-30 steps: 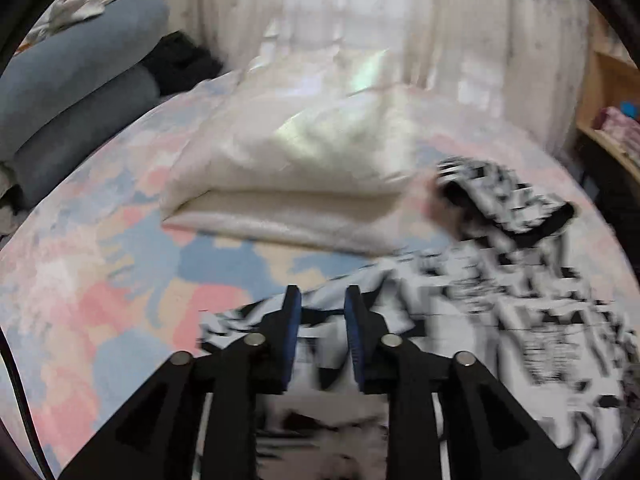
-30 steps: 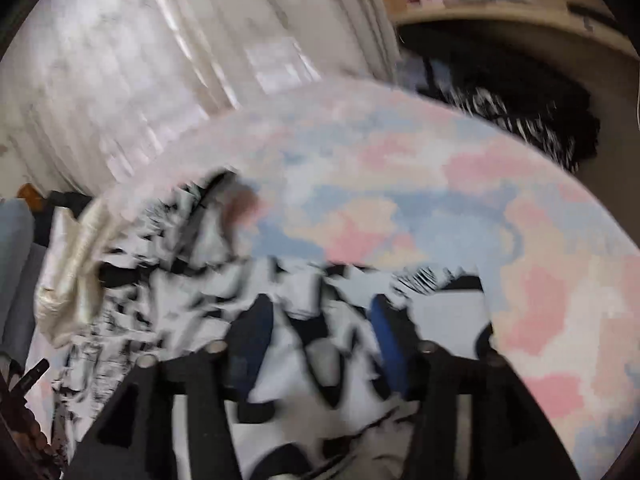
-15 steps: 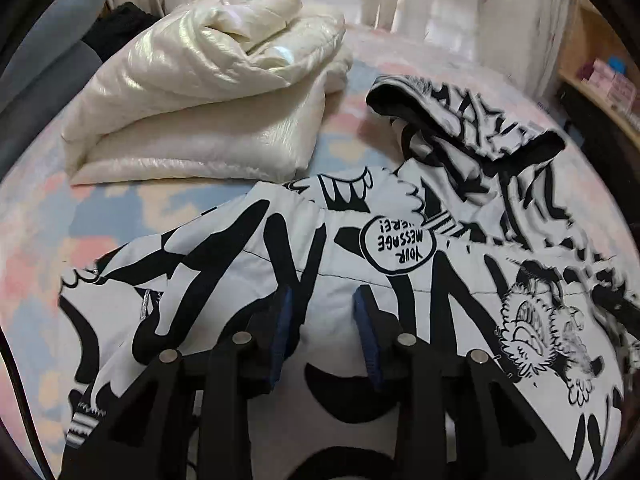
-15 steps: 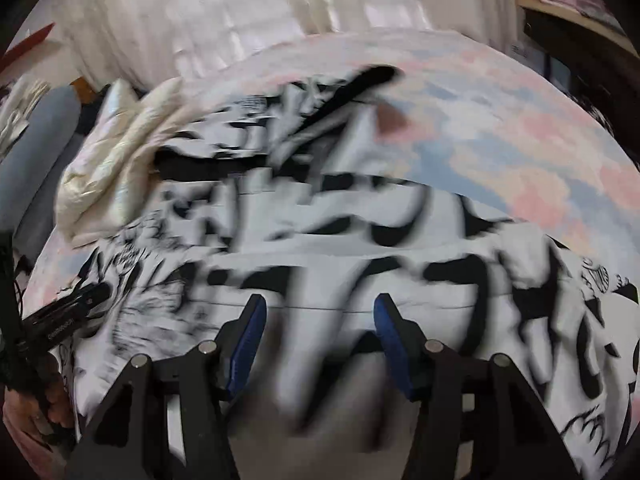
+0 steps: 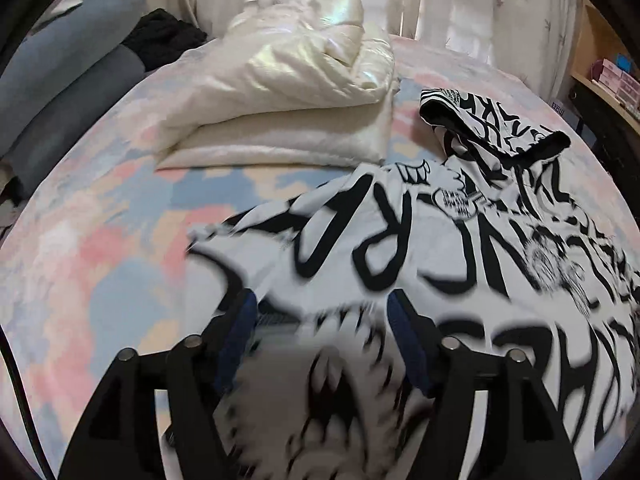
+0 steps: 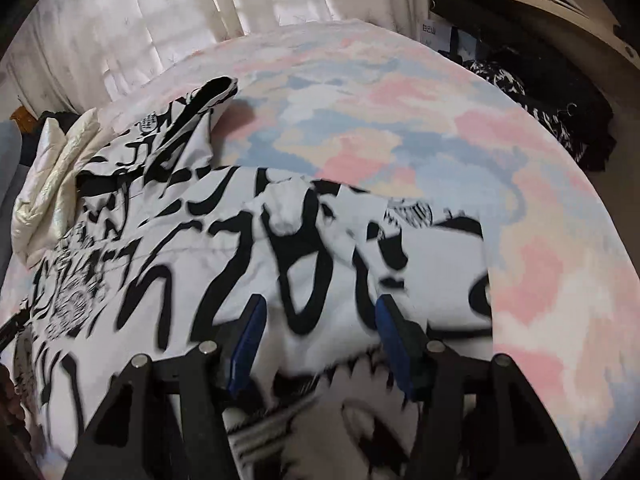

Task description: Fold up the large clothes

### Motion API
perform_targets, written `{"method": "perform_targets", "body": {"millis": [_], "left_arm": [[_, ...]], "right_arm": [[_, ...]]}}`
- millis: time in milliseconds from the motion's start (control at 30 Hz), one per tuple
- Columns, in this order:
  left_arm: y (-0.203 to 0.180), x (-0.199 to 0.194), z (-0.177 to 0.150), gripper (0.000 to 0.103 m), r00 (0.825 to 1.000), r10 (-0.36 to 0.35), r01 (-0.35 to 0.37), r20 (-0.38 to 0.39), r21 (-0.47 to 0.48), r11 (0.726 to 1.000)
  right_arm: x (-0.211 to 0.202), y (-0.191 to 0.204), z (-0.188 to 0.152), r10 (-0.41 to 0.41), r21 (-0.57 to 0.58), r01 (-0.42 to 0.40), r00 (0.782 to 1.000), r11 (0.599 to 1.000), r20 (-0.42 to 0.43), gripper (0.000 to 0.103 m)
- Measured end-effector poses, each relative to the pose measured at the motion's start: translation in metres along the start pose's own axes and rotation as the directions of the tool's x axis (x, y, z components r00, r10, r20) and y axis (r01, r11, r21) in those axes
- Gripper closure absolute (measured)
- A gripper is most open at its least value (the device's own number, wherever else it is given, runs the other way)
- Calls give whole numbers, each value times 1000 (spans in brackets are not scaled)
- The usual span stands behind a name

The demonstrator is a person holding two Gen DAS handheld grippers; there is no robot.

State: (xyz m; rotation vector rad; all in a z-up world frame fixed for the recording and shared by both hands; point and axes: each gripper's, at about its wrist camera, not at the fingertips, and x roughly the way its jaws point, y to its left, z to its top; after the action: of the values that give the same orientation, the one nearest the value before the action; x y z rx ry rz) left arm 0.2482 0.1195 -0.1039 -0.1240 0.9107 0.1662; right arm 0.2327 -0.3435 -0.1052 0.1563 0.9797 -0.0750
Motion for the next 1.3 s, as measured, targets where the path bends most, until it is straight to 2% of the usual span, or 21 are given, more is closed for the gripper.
{"method": "perform_targets", "body": {"millis": [233, 400, 467, 600, 667, 733, 900, 1033, 1167, 1300], "left_arm": [[13, -62, -41, 34, 1000, -2, 1, 23, 13, 1000], [6, -96, -68, 33, 999, -24, 22, 41, 53, 998], [0, -105, -75, 33, 999, -24, 21, 41, 74, 997], [-16, -124, -77, 33, 996, -74, 69, 44, 112, 991], [-23, -131, -74, 29, 994, -88, 81, 57, 123, 989], [-31, -140, -66, 23, 991, -100, 88, 85, 131, 988], [-52, -147, -33, 22, 987, -102, 80, 127, 165, 983], [-66, -144, 0, 22, 984, -103, 74, 148, 191, 979], [-80, -129, 40, 22, 984, -108, 76, 145, 208, 975], [-93, -96, 88, 22, 984, -114, 82, 137, 220, 972]], "right_arm": [[-56, 26, -40, 94, -17, -93, 996, 995, 14, 46], [-74, 40, -69, 142, -28, -142, 990, 989, -8, 46], [-82, 46, -80, 164, -35, -165, 986, 986, -15, 46], [-97, 57, -90, 203, -63, -204, 979, 977, -19, 46], [-108, 67, -90, 227, -87, -227, 974, 970, -11, 46], [-115, 74, -88, 248, -102, -248, 969, 963, -9, 46], [-135, 96, -65, 308, -155, -303, 951, 940, 12, 40], [-137, 107, -39, 325, -183, -313, 945, 932, 41, 36], [-123, 113, -6, 340, -181, -328, 940, 927, 35, 36], [-102, 115, 26, 326, -174, -318, 945, 932, 24, 35]]}}
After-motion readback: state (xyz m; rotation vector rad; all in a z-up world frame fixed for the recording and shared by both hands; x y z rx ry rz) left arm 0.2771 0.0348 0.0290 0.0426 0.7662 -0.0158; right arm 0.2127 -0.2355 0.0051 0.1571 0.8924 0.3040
